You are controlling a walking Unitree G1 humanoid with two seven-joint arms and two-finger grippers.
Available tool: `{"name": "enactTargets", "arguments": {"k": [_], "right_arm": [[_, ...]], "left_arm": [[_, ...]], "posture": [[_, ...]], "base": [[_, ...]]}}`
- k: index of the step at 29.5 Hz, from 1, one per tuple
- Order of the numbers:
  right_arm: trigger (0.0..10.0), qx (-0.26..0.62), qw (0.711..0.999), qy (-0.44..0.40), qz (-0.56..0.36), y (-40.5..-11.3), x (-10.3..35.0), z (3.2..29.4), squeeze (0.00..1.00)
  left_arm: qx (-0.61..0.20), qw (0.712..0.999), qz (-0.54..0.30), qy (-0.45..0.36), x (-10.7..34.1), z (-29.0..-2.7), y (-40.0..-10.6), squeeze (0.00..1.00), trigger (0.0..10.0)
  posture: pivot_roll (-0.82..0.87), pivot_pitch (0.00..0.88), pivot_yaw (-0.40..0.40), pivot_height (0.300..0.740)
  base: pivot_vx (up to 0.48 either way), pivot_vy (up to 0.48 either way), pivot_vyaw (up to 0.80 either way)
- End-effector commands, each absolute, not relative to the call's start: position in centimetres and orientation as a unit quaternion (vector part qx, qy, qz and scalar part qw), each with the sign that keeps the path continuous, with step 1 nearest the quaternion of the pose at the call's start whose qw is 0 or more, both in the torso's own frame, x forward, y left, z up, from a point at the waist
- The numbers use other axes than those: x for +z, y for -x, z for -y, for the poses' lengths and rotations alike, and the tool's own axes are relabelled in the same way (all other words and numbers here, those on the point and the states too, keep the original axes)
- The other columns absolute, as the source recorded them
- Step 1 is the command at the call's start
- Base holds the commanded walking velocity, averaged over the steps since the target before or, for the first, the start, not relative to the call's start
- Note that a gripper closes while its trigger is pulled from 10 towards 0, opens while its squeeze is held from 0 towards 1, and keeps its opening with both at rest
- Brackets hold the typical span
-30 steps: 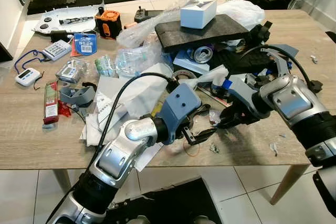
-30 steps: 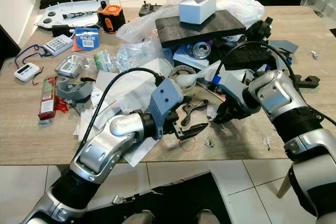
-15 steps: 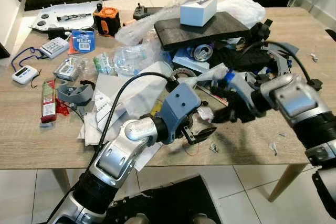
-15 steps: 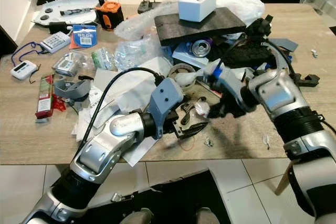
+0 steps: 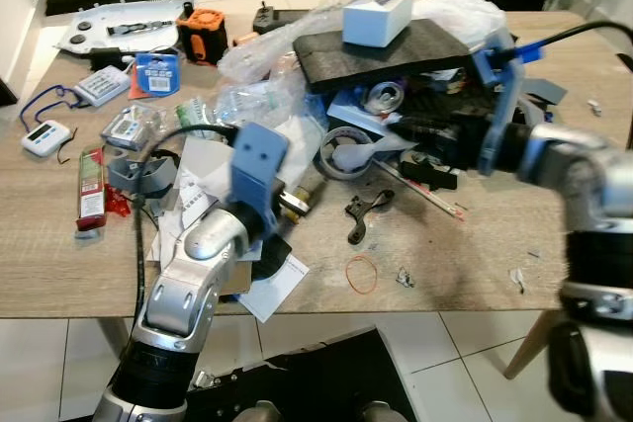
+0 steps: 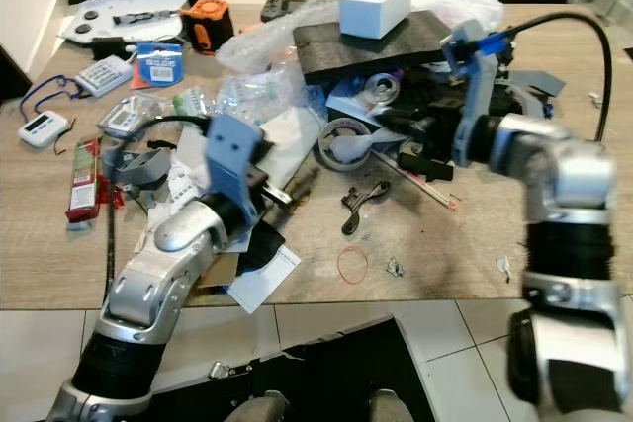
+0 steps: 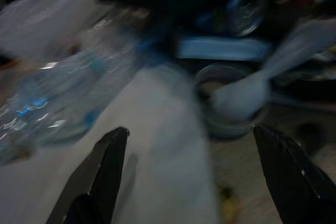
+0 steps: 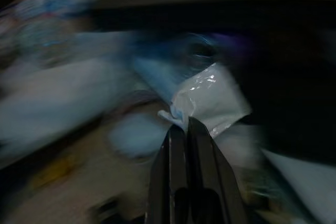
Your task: Picking trash to rubbish bin
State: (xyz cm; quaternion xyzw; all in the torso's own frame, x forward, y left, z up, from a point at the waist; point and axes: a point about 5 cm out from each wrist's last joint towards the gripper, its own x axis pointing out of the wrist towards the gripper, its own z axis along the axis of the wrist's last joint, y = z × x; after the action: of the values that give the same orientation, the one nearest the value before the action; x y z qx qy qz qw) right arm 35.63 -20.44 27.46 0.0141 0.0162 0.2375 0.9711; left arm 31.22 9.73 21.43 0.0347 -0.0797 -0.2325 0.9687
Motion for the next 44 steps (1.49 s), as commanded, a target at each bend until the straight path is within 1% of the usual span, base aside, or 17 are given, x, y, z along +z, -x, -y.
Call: {"name": "enactTargets", "arguments": {"k": [1, 2, 3, 4, 5, 6, 7, 10, 13, 17, 20, 25, 28, 37, 44], "right_arm": [[10.0, 0.193, 0.980, -0.029, 0.027, -35.4, 28.0, 21.0, 0.00], [10.0, 0.170, 0.981, -0.067, 0.065, -35.0, 28.2, 20.9, 0.00], [10.0, 0.129, 0.985, -0.072, 0.087, -34.5, 28.1, 21.1, 0.00], [10.0, 0.097, 0.989, -0.058, 0.101, -34.1, 28.0, 21.2, 0.00], [10.0, 0.065, 0.991, -0.024, 0.114, -33.6, 28.0, 21.3, 0.00], [10.0, 0.065, 0.991, -0.024, 0.114, -33.6, 28.0, 21.3, 0.00], [10.0, 0.036, 0.991, -0.025, 0.128, -33.1, 27.8, 21.2, 0.00], [10.0, -0.012, 0.987, -0.021, 0.159, -31.4, 27.2, 20.7, 0.00], [10.0, -0.035, 0.983, -0.013, 0.178, -30.5, 27.1, 20.4, 0.00], [10.0, -0.042, 0.983, -0.002, 0.180, -29.7, 26.7, 19.6, 0.00], [10.0, -0.041, 0.983, -0.002, 0.179, -29.6, 26.6, 19.6, 0.00], [10.0, -0.017, 0.988, -0.009, 0.155, -29.5, 25.6, 17.5, 0.00], [10.0, -0.006, 0.989, -0.005, 0.148, -29.6, 25.5, 16.8, 0.00], [10.0, -0.032, 0.992, -0.003, 0.123, -29.7, 24.8, 17.5, 0.00], [10.0, -0.059, 0.994, 0.001, 0.094, -29.2, 23.5, 18.3, 0.00]], "left_arm": [[-0.216, 0.973, 0.072, -0.037, 20.8, -10.0, -31.0, 0.00, 10.0], [-0.210, 0.975, 0.070, -0.038, 20.7, -10.0, -31.0, 0.00, 10.0], [-0.209, 0.975, 0.069, -0.039, 20.6, -9.9, -30.8, 0.00, 10.0], [-0.210, 0.975, 0.068, -0.039, 20.5, -9.8, -30.6, 0.00, 10.0], [-0.212, 0.974, 0.069, -0.037, 20.5, -9.6, -30.5, 0.00, 10.0], [-0.212, 0.974, 0.069, -0.037, 20.5, -9.6, -30.5, 0.00, 10.0], [-0.217, 0.973, 0.070, -0.040, 20.5, -9.5, -30.4, 0.00, 10.0], [-0.221, 0.972, 0.071, -0.041, 20.6, -9.2, -30.2, 0.00, 10.0], [-0.222, 0.972, 0.073, -0.038, 20.7, -9.0, -30.2, 0.00, 10.0], [-0.231, 0.969, 0.075, -0.034, 20.9, -8.4, -30.1, 0.00, 10.0], [-0.232, 0.969, 0.076, -0.033, 20.9, -8.3, -30.1, 0.00, 10.0], [-0.252, 0.965, 0.074, -0.020, 20.8, -7.4, -29.7, 0.00, 10.0], [-0.254, 0.964, 0.070, -0.026, 20.7, -7.3, -29.8, 0.00, 10.0], [-0.239, 0.968, 0.065, -0.039, 20.4, -7.7, -30.3, 0.00, 10.0], [-0.232, 0.970, 0.063, -0.036, 20.3, -7.8, -30.4, 0.00, 10.0]], "posture": [[-0.03, 0.237, 0.042, 0.740], [-0.02, 0.234, 0.044, 0.740], [-0.03, 0.230, 0.043, 0.740], [-0.03, 0.225, 0.045, 0.740], [-0.03, 0.225, 0.045, 0.740], [-0.03, 0.225, 0.045, 0.740], [-0.03, 0.224, 0.047, 0.740], [-0.03, 0.217, 0.050, 0.740], [-0.03, 0.217, 0.059, 0.740], [-0.04, 0.211, 0.060, 0.740], [-0.04, 0.211, 0.060, 0.740], [-0.04, 0.205, 0.065, 0.740], [-0.04, 0.205, 0.065, 0.740], [-0.04, 0.207, 0.064, 0.740], [-0.04, 0.204, 0.075, 0.740]], "base": [[0.000, 0.000, 0.00], [0.000, 0.000, 0.00], [0.000, 0.000, 0.00], [0.000, 0.000, 0.00], [0.000, 0.000, 0.00], [0.000, 0.000, 0.00], [0.000, 0.000, 0.00], [0.000, 0.000, 0.00], [0.000, 0.000, -0.71], [0.000, 0.000, -0.80], [0.000, 0.000, -0.80], [0.000, 0.000, -0.80], [0.000, 0.000, -0.80], [0.000, 0.000, -0.80], [0.000, 0.000, -0.80]]}}
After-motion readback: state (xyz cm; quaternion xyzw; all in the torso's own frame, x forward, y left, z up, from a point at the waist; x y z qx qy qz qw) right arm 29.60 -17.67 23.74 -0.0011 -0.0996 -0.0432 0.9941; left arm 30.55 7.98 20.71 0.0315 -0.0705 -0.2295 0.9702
